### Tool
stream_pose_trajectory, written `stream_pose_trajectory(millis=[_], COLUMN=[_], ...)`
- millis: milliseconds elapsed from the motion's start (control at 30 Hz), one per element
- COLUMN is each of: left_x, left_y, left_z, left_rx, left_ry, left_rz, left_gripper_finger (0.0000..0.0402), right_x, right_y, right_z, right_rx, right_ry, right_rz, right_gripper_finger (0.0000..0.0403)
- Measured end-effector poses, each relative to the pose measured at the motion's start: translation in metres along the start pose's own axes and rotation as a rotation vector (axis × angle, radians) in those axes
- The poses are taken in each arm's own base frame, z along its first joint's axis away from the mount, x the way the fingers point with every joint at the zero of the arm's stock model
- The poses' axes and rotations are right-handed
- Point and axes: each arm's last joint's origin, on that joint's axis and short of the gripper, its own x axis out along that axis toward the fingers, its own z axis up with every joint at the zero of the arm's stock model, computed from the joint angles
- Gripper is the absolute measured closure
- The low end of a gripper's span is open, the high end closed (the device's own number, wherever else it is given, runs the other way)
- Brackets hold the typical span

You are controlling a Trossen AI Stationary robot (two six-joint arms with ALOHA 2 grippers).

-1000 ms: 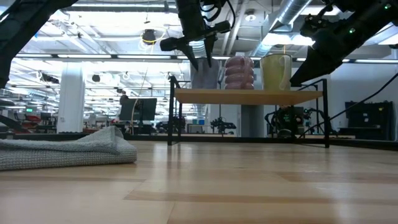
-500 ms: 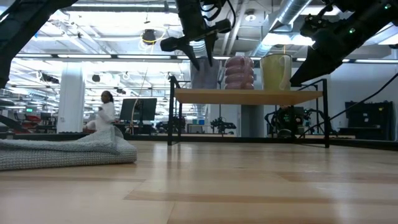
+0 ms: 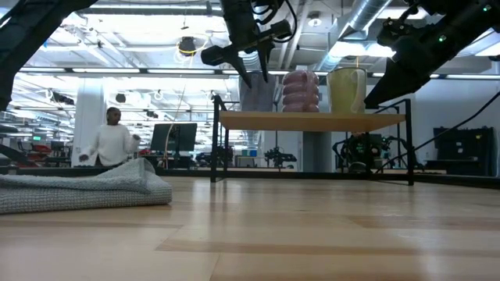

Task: Stack small to large cups/mugs on shelf
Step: Put the blue mug on the shelf, then return to Home Position

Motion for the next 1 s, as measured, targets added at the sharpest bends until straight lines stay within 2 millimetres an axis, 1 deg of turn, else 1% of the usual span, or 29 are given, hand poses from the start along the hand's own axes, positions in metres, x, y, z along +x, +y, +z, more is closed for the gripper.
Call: stream_pose_trajectory(millis=[233, 333, 433, 567, 633, 800, 867, 1000], left_x=[-0.001, -0.001, -0.002, -0.013, -0.022, -0.060, -0.072, -0.106], left_y=[0.008, 0.007, 0.001, -0.013, -0.021, -0.034, -0.033, -0.026], left_z=[-0.007, -0.010, -0.016, -0.023, -0.026, -0.030, -0.033, -0.038], left_rx=[-0.007, 0.046, 0.136, 0.271, 0.344, 0.531, 0.592, 0.664], left_ry=[0.115, 0.146, 0.167, 0.143, 0.099, -0.084, -0.149, -0.289], left_rz=[0.054, 0.047, -0.008, -0.103, -0.151, -0.226, -0.241, -0.220], left_gripper_finger=[0.0246, 0.0246, 0.0246, 0.0246, 0.0246, 0.0246, 0.0246, 0.0246], right_x=[0.000, 0.000, 0.000, 0.000, 0.000, 0.000, -0.001, -0.009], right_y=[0.000, 0.000, 0.000, 0.000, 0.000, 0.000, 0.000, -0.001], right_z=[0.000, 0.000, 0.000, 0.000, 0.000, 0.001, 0.003, 0.018], right_rx=[0.000, 0.000, 0.000, 0.000, 0.000, 0.006, 0.008, 0.030], right_ry=[0.000, 0.000, 0.000, 0.000, 0.000, -0.010, -0.014, -0.058], right_rz=[0.000, 0.000, 0.000, 0.000, 0.000, 0.002, 0.003, 0.012], right_gripper_finger=[0.0210, 0.0210, 0.0210, 0.0210, 0.0210, 0.0210, 0.0210, 0.0210])
